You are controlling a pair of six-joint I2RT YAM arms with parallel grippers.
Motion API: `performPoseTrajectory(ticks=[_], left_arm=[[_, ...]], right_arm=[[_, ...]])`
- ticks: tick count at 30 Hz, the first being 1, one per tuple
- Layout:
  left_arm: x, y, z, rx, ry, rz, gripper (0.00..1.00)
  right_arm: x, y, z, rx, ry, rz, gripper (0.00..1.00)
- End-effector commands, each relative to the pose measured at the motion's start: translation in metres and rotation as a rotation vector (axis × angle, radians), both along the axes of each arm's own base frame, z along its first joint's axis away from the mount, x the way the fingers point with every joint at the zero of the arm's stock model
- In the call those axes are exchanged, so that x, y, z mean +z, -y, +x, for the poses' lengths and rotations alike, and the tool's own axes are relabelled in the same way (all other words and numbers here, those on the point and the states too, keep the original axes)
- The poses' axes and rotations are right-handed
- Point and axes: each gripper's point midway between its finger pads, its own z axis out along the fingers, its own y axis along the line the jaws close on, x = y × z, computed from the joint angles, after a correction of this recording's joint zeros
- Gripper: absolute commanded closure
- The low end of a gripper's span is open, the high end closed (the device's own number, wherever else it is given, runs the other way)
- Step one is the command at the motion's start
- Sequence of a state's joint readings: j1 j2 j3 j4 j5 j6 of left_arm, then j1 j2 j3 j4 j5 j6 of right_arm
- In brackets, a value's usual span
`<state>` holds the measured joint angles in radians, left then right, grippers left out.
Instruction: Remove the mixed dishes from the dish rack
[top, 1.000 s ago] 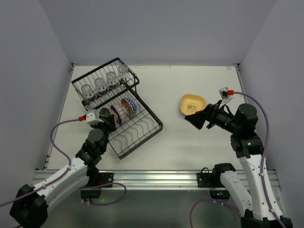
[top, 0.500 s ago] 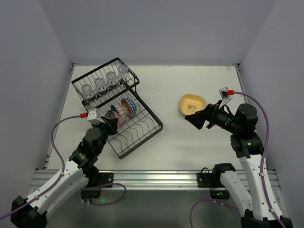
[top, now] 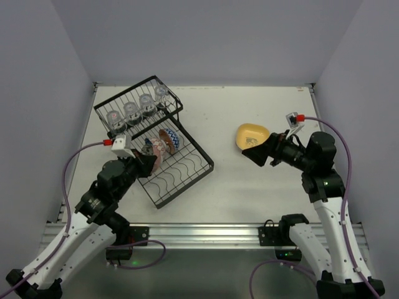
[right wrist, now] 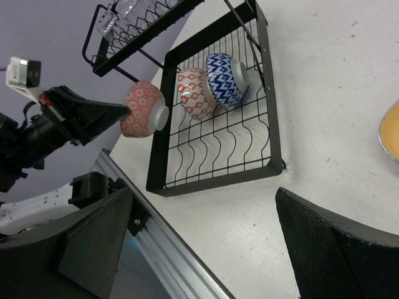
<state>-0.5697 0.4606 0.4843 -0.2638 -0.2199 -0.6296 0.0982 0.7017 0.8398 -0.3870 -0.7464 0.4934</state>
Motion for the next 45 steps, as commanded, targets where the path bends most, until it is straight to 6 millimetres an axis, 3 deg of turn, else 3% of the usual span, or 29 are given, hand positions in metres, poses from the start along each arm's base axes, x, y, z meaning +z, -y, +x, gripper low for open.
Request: performPoseTrajectory(ticks=[1,3,4,5,6,8,9,10,11,12,13,15,17,18,21,22,26,31,38,44,45], left_arm=[[0.029,0.023,-0.016,-0.18,-0.008,0.022,1.0],[0.045,0.033,-0.023,-0.261,-0.007,0.028,1.0],[0.048,0.047,-0.03,-0.349,-0.028,0.023,1.0],[0.069,0.054,-0.033,-0.395,0.014,0.023,1.0],[0.076,0.06,-0.035,-0.43,0.024,0.029,1.0],[0.073,0.08,-0.04,-0.507,-0.006,0.1,1.0],[0.089,0.087,-0.04,-0.518,0.017,0.12,1.0],[0.077,0.107,-0.044,-0.544,-0.012,0.193,1.0],[0.071,0.114,-0.048,-0.552,-0.028,0.261,1.0],[0.087,0.121,-0.049,-0.541,-0.002,0.284,1.0],[0.08,0.136,-0.055,-0.542,-0.002,0.361,1.0],[0.088,0.147,-0.06,-0.573,0.058,0.436,1.0],[0.078,0.162,-0.067,-0.629,0.105,0.563,1.0],[0.073,0.166,-0.068,-0.642,0.121,0.614,1.0],[0.048,0.189,-0.086,-0.734,0.174,0.81,1.0],[0.038,0.199,-0.101,-0.772,0.203,0.872,1.0],[0.038,0.224,-0.131,-0.847,0.351,0.946,1.0],[0.038,0.237,-0.142,-0.899,0.431,0.956,1.0],[0.033,0.242,-0.14,-0.894,0.449,0.967,1.0],[0.026,0.238,-0.139,-0.889,0.443,0.973,1.0],[0.023,0.236,-0.138,-0.885,0.438,0.975,1.0]], right_arm=[[0.017,0.002,0.005,-0.017,0.029,-0.013,0.01],[0.014,0.002,0.009,-0.027,-0.003,-0.023,0.01],[0.012,0.002,0.01,-0.026,-0.022,-0.027,0.01],[0.008,0.001,0.013,-0.027,-0.05,-0.039,0.02],[0.006,0.0,0.014,-0.029,-0.062,-0.046,0.02],[0.001,-0.004,0.014,-0.033,-0.086,-0.069,0.02],[0.001,-0.006,0.015,-0.036,-0.091,-0.08,0.02],[-0.002,-0.007,0.014,-0.04,-0.11,-0.094,0.02],[-0.001,-0.009,0.014,-0.047,-0.109,-0.112,0.02],[-0.003,-0.009,0.015,-0.049,-0.119,-0.119,0.02],[-0.002,-0.009,0.015,-0.052,-0.12,-0.121,0.02],[0.004,-0.007,0.017,-0.075,-0.108,-0.125,0.05],[0.002,-0.006,0.014,-0.071,-0.133,-0.155,0.1],[0.01,-0.007,0.013,-0.071,-0.117,-0.166,0.11],[0.0,-0.006,0.007,-0.078,-0.155,-0.254,0.18],[-0.006,-0.002,0.007,-0.101,-0.168,-0.287,0.18],[-0.036,-0.016,-0.006,-0.036,-0.247,-0.356,0.3],[-0.065,-0.042,-0.027,0.073,-0.307,-0.468,0.38],[-0.099,-0.056,-0.045,0.137,-0.359,-0.597,0.51],[-0.102,-0.052,-0.041,0.094,-0.357,-0.637,0.81],[-0.101,-0.051,-0.038,0.075,-0.35,-0.638,0.93]])
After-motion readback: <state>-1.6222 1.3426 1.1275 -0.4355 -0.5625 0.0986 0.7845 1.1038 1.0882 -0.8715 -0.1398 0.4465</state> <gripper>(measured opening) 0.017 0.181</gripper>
